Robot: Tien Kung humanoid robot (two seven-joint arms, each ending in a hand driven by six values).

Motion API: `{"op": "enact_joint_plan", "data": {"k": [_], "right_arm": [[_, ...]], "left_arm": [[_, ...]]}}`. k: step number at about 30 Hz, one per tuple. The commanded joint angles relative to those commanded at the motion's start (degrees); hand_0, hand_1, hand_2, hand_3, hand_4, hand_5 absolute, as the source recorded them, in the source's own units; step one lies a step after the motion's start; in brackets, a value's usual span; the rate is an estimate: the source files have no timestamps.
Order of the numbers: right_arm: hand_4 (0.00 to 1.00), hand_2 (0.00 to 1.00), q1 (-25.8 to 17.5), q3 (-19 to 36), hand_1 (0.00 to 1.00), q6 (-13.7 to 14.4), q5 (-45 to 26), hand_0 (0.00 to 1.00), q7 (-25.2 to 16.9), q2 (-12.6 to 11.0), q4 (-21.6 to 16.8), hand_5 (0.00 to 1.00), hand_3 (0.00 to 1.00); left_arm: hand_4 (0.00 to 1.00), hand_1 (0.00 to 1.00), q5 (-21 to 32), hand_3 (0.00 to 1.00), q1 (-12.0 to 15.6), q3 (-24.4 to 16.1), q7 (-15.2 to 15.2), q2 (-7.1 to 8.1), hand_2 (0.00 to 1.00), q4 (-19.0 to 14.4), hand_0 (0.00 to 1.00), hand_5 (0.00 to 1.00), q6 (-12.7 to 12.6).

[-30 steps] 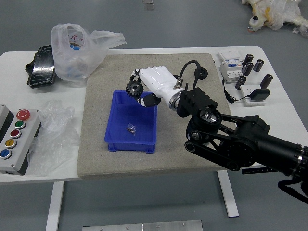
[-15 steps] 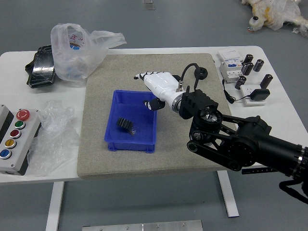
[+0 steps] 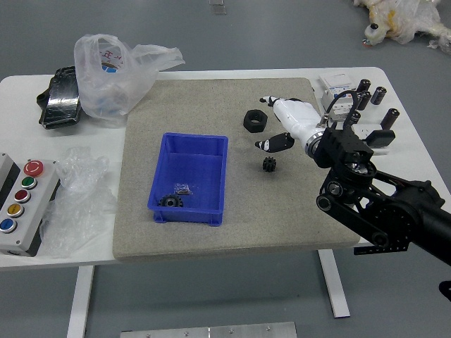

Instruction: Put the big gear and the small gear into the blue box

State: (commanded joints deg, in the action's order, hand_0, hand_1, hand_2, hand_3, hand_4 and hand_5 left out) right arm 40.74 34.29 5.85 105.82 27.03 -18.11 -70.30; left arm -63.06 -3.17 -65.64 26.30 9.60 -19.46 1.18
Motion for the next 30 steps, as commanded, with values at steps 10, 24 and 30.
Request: {"op": "enact_joint_plan", "data": {"k": [10, 24, 30], "right_arm": [[0.872, 0.684, -1.9, -3.9, 0.596, 0.2, -2.1, 0.495, -0.3, 1.1, 2.2, 0.266, 0.814], [0.247, 0.4, -0.2, -8.5, 0.428, 2.2, -4.4, 0.39, -2.1, 2.8, 8.7, 0.002, 0.494], [0.163, 0.343, 0.0, -8.5, 0.389, 3.4, -4.6, 0.368, -3.0, 2.5, 9.1, 0.002, 0.389]], "left_arm": [[0.721, 0.667, -0.1, 0.725, -0.1, -0.1, 0.0, -0.17, 0.652, 0.0, 0.713, 0.431, 0.0], [0.722, 0.666, -0.2, 0.725, -0.2, -0.1, -0.1, -0.27, 0.653, 0.0, 0.713, 0.434, 0.1], [0.718, 0.666, -0.1, 0.726, -0.2, 0.0, -0.3, -0.31, 0.653, 0.0, 0.713, 0.43, 0.0]]}}
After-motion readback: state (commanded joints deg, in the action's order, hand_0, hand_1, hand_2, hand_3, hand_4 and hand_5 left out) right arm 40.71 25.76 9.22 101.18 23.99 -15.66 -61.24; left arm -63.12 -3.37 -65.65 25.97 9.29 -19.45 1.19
